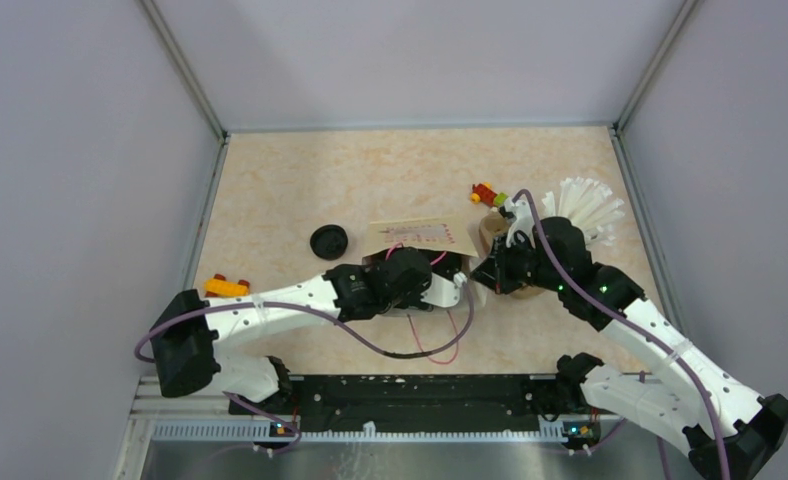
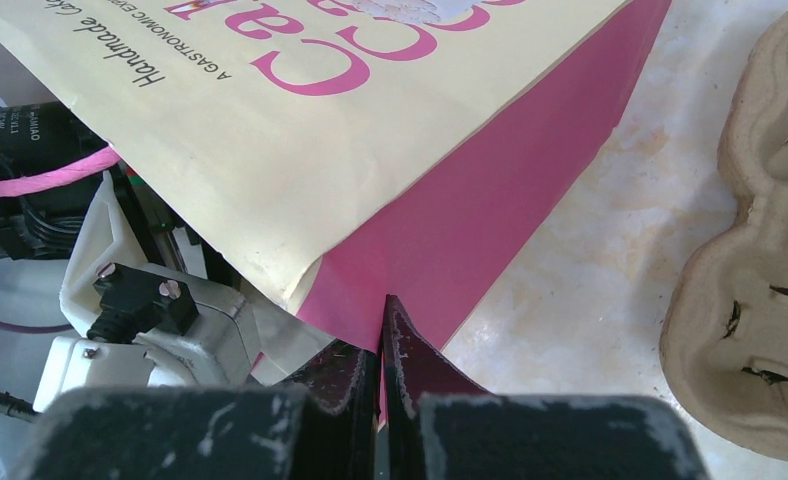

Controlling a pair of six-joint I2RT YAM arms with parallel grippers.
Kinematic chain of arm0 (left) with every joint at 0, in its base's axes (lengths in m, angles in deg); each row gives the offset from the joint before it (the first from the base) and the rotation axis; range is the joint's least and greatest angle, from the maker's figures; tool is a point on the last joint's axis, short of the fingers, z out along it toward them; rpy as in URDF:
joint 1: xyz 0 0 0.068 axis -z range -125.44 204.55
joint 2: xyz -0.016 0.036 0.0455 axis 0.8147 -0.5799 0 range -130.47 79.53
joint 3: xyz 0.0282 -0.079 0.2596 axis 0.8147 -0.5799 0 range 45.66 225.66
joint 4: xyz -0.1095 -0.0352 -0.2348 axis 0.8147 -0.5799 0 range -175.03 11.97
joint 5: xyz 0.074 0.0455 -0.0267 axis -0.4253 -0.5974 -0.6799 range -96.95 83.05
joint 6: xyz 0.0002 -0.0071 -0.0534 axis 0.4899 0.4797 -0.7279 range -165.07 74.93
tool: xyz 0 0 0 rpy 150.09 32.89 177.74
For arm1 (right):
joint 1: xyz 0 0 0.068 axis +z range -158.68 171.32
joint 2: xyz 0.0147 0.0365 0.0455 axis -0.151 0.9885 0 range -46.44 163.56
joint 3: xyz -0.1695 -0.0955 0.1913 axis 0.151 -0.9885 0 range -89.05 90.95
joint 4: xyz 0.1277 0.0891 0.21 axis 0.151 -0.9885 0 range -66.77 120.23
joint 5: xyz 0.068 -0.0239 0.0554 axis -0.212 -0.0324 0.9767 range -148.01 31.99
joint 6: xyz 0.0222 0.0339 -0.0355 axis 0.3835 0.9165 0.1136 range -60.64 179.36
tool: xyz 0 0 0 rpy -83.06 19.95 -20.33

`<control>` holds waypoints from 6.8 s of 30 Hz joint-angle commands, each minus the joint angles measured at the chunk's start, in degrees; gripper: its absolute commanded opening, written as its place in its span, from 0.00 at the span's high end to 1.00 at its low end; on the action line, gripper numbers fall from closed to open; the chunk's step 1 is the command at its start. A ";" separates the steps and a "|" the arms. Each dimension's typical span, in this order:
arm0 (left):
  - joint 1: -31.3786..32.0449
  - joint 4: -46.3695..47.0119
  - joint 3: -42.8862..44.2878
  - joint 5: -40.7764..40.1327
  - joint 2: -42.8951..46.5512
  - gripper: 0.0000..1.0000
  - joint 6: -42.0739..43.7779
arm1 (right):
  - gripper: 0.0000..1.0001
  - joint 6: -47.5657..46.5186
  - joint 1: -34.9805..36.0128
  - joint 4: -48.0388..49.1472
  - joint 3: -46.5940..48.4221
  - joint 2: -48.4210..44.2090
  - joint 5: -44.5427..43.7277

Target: Pack the takeout coffee

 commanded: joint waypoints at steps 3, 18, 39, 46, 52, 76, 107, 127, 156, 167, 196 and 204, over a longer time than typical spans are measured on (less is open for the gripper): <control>-0.85 1.38 -2.15 -0.41 1.45 0.54 0.85 | 1.00 1.29 -0.57 0.28 0.95 -1.16 0.51; -0.86 2.24 -4.14 -0.62 3.48 0.41 3.17 | 1.00 1.47 -0.56 0.96 0.94 -1.03 0.41; -0.86 -1.36 -0.67 0.70 -1.96 0.40 0.27 | 1.00 1.32 -0.52 1.08 1.60 -0.73 0.63; -0.83 -1.23 -0.48 -0.37 -2.92 0.35 0.25 | 1.00 1.35 -0.57 0.99 1.60 -0.79 0.59; -0.83 -2.45 1.88 -0.08 -3.56 0.31 0.20 | 1.00 1.42 -0.56 1.14 1.54 -0.72 0.50; -0.27 -6.13 5.26 0.51 -2.95 0.02 0.24 | 1.00 1.44 -0.55 2.22 1.16 -0.15 0.85; 2.51 -13.77 13.98 1.99 -2.30 0.09 -5.22 | 1.00 1.49 -0.59 3.10 0.46 0.39 1.20; 2.93 -13.58 12.08 1.76 -3.70 0.68 -4.36 | 1.00 1.01 -0.59 3.37 0.63 1.27 1.50; -2.01 -2.56 5.02 -3.14 -7.25 0.79 0.35 | 1.00 0.69 -0.59 2.65 1.84 1.92 1.77; -3.12 -0.16 4.80 -4.38 -8.52 0.80 1.65 | 1.00 0.58 -0.59 2.25 1.50 1.81 2.13; 0.20 -5.63 11.85 -2.43 -3.79 0.63 -0.75 | 1.00 0.80 -0.54 3.15 1.47 2.07 1.52; 1.33 -7.21 11.82 1.33 0.08 0.58 -8.25 | 1.00 1.20 -0.59 2.86 2.61 2.85 1.20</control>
